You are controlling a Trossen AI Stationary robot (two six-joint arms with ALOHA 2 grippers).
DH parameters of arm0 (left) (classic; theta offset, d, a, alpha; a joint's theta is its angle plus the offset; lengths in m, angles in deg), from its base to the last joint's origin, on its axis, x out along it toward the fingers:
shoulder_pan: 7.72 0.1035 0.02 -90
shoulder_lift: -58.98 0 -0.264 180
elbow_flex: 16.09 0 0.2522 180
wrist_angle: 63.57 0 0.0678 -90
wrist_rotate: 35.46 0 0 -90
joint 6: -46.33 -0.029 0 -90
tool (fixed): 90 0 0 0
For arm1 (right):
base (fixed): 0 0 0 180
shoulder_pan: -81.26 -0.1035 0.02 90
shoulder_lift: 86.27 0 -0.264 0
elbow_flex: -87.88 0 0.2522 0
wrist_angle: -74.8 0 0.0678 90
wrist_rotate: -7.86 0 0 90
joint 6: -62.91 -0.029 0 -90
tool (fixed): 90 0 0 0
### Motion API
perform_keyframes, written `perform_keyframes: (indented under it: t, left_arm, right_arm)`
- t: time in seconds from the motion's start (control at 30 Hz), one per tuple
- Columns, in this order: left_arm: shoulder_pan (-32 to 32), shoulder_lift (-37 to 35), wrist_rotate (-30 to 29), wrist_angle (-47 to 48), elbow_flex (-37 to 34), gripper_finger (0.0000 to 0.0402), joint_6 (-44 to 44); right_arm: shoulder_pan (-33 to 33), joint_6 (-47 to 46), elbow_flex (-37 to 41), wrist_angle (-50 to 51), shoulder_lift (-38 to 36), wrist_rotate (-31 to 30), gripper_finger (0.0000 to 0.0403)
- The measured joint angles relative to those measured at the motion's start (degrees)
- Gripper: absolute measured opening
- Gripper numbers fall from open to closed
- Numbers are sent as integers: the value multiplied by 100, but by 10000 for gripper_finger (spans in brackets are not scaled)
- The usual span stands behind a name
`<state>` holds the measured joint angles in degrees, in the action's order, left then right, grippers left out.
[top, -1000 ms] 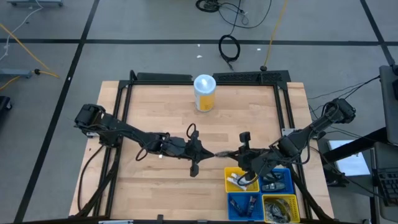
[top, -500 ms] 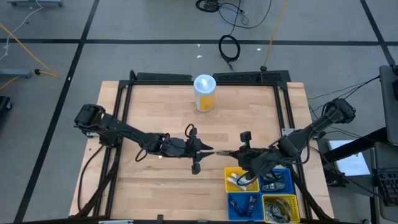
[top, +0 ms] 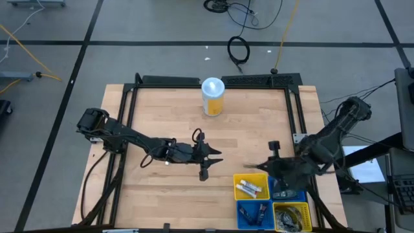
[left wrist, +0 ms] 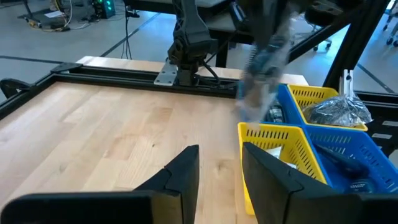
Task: Pick & Place Travel size toiletries
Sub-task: Put the hairbrush into the bottom yellow basket
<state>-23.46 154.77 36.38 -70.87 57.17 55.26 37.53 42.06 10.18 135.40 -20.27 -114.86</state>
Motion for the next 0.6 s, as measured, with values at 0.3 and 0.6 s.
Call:
perform_keyframes:
  t: [0.3,0.6]
  left_arm:
    - [111,2,-4,0,0,122,57]
    - [111,2,-2,-9,0,122,209]
  right_arm:
    - [-930,-1278,-553,1107,354,506,0]
    - [-1709,-2670,-876,1449,757,1649,0]
